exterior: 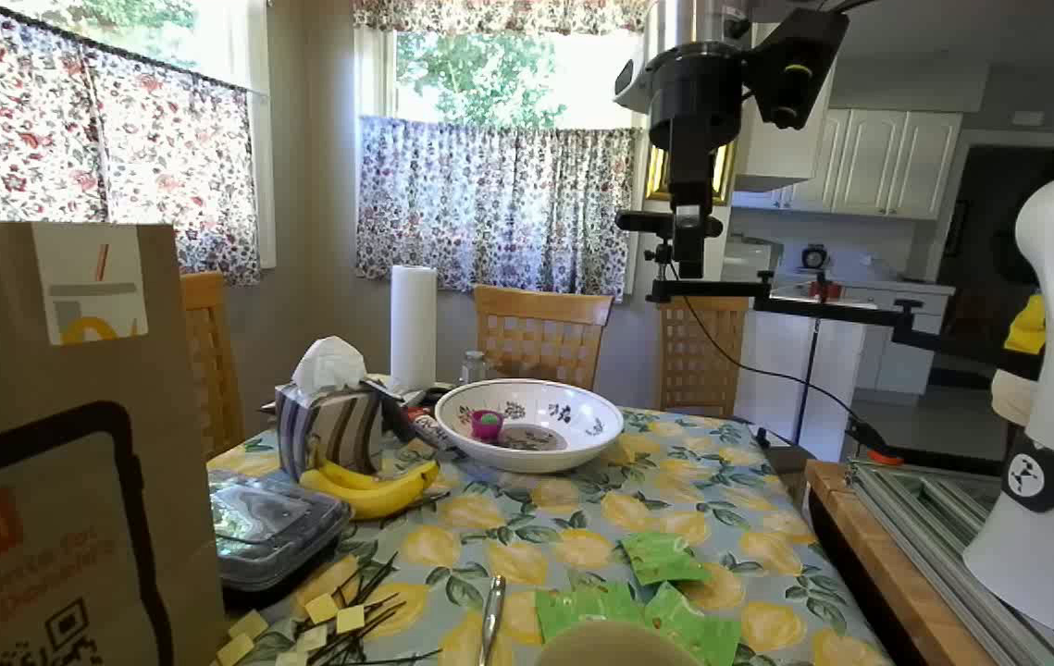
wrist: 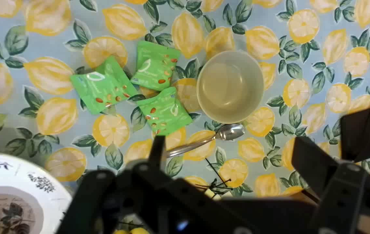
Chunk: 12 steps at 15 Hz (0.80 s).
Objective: Put the green object inside the bowl
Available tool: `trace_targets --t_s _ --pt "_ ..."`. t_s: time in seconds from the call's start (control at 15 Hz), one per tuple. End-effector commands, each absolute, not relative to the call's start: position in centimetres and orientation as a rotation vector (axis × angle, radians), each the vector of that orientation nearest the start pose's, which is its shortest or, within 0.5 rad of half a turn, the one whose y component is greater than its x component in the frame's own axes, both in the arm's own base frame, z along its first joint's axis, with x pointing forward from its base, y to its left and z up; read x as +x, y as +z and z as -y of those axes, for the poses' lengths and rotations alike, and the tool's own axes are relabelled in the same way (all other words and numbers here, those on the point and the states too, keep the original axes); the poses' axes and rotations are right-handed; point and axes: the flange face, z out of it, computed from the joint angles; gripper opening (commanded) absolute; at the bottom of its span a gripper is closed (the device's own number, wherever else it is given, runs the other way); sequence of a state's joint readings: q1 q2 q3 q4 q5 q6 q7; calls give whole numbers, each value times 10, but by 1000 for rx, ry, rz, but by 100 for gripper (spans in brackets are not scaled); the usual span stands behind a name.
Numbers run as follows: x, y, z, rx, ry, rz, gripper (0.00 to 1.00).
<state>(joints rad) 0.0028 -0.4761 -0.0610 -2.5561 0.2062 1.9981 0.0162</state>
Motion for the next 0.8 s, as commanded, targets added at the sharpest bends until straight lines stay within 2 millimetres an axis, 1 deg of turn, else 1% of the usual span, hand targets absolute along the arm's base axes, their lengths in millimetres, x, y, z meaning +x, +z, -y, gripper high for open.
trace_targets --t_s 0.0,0.33,0.4,0.47,0.53,0.6,0.73 --pt "384 424 10 -2917 118 -234 100" --pt "384 424 10 -2917 118 -234 100" --pt "395 421 16 -2890 63 -390 100" --pt "408 418 26 -2872 14 -468 100" --pt "423 410 43 -2849 -34 -529 100" --pt "430 404 54 -2832 -101 -587 100" --pt "440 378 77 -2799 -196 -733 100"
